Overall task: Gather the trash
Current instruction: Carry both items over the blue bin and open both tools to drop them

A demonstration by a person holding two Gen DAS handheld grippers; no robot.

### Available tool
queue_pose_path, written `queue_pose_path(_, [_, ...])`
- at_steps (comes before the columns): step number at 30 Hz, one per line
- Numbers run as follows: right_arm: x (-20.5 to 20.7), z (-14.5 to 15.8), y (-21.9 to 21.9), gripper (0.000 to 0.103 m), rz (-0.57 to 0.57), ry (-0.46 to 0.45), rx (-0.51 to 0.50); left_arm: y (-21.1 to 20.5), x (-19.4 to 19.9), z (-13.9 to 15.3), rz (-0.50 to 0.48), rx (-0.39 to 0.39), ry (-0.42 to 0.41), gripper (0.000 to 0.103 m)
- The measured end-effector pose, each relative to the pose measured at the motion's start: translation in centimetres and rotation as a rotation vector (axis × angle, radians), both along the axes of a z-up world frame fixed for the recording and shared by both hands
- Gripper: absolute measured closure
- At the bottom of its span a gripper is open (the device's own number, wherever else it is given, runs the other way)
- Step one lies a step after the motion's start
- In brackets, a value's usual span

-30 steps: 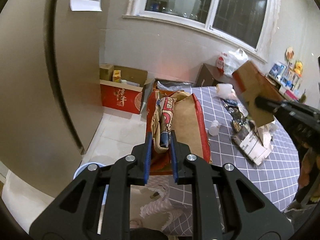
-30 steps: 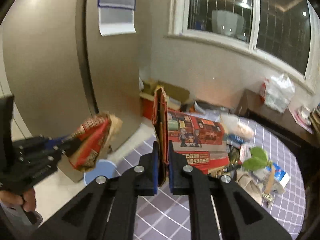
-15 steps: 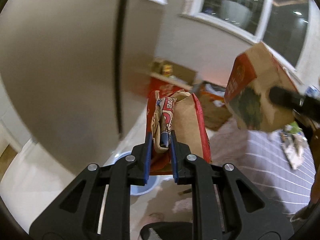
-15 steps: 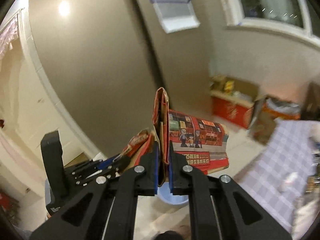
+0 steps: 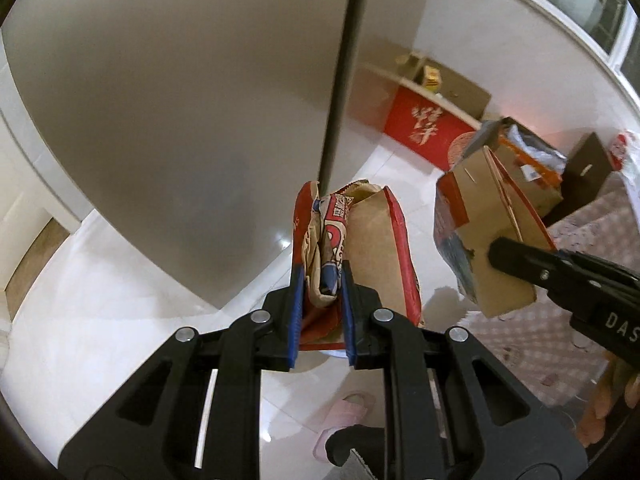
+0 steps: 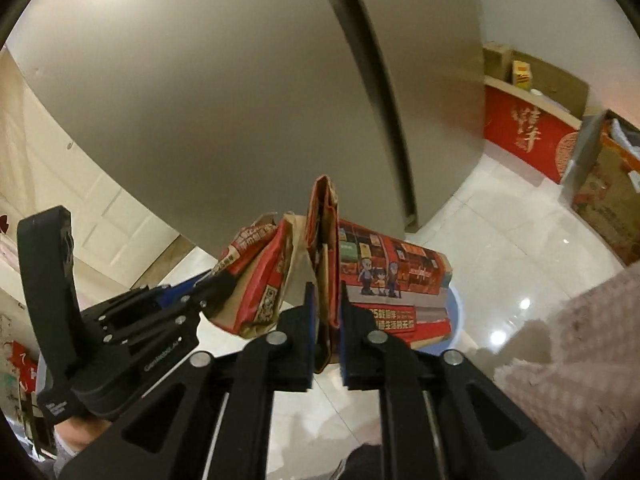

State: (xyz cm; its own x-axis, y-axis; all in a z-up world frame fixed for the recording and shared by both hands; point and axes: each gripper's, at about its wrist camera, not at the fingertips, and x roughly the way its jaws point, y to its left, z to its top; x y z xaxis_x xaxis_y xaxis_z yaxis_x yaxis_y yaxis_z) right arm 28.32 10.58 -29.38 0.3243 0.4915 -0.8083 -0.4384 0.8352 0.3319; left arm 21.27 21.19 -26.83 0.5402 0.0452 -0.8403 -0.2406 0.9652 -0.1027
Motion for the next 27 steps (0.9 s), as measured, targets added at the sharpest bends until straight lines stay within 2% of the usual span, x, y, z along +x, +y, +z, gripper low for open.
queue_pose_path(2, [1.0, -1.3, 0.2, 0.06, -0.012, 0.01, -0.005, 0.3, 0.6, -0.7, 0.01, 0.013, 0.022, 0.086])
queue_pose_path(5, [1.6, -2.5, 0.0, 0.056, -0.041, 0.016, -0.017, 0.9, 1.0, -1.4, 0.008, 0.007, 0.04, 0.086])
queue_pose_path(9, [0.5, -2.8, -0.3, 0.043, -0.063, -0.017, -0.065, 1.0, 1.6, -1.8, -0.005, -0.001, 0.054, 0.086])
queue_pose_path(13, [-0.4, -2.1, -1.5, 0.031, -0.133, -0.055, -0.124, 1.2, 2.2, -2.4, -0.026, -0.014, 0.058, 0.086])
queue_pose_path(21, [-2.3, -0.6, -3.3, 0.025, -0.205, -0.166, -0.246, 0.0, 2.9, -2.6, -0.071, -0.026, 0.068, 0.085])
queue_pose_path(27, [-3.6, 0.9, -4.4, 0.023, -0.24, -0.233, -0.238, -1.0, 4.0, -2.1, -0.099, -0.02, 0.062, 0.085])
